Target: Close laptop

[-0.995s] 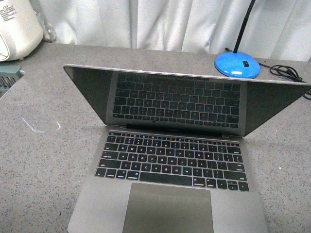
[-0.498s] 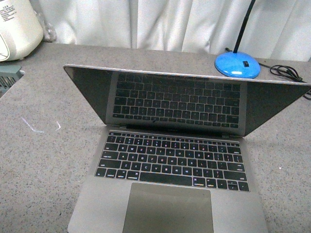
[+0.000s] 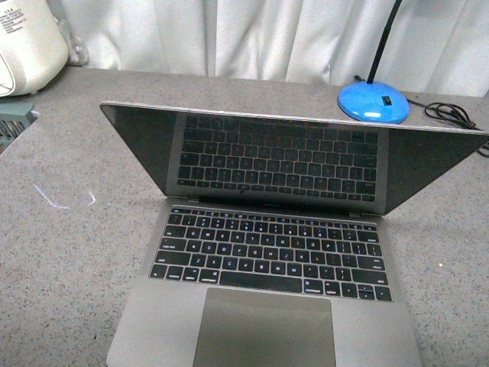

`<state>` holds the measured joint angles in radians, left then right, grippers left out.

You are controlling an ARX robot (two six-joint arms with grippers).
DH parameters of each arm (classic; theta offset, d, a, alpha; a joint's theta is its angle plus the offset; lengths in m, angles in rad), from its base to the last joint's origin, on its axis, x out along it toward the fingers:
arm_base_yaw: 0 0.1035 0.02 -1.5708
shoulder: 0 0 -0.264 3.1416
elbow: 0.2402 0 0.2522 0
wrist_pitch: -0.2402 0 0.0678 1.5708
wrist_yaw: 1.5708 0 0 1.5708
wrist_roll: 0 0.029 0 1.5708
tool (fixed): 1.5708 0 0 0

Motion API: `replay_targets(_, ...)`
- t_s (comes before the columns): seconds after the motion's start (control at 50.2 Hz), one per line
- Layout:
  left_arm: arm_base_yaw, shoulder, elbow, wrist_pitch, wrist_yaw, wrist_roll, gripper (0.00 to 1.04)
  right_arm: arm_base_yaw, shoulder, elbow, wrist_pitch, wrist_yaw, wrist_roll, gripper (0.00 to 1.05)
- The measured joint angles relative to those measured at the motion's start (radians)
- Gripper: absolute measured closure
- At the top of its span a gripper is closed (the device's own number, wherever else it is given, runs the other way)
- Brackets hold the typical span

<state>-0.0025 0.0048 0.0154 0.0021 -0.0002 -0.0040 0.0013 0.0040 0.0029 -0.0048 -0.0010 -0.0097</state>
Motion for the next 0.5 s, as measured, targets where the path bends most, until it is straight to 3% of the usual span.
replay_targets(0.08, 0.0, 0.0, 0.0, 0.0, 0.0, 0.001, 0.08, 0.0, 0.0, 0.0, 0.0, 0.0, 0.0, 0.1)
replay_targets(0.119, 0.0, 0.0, 0.0, 0.0, 0.0, 0.0, 0.14, 0.0, 0.0, 0.0, 0.0, 0.0, 0.0, 0.16)
replay_targets(0.498, 0.0, 0.0, 0.0, 0.0, 0.0, 0.001, 0.99, 0.0, 0.0, 0.0, 0.0, 0.0, 0.0, 1.01)
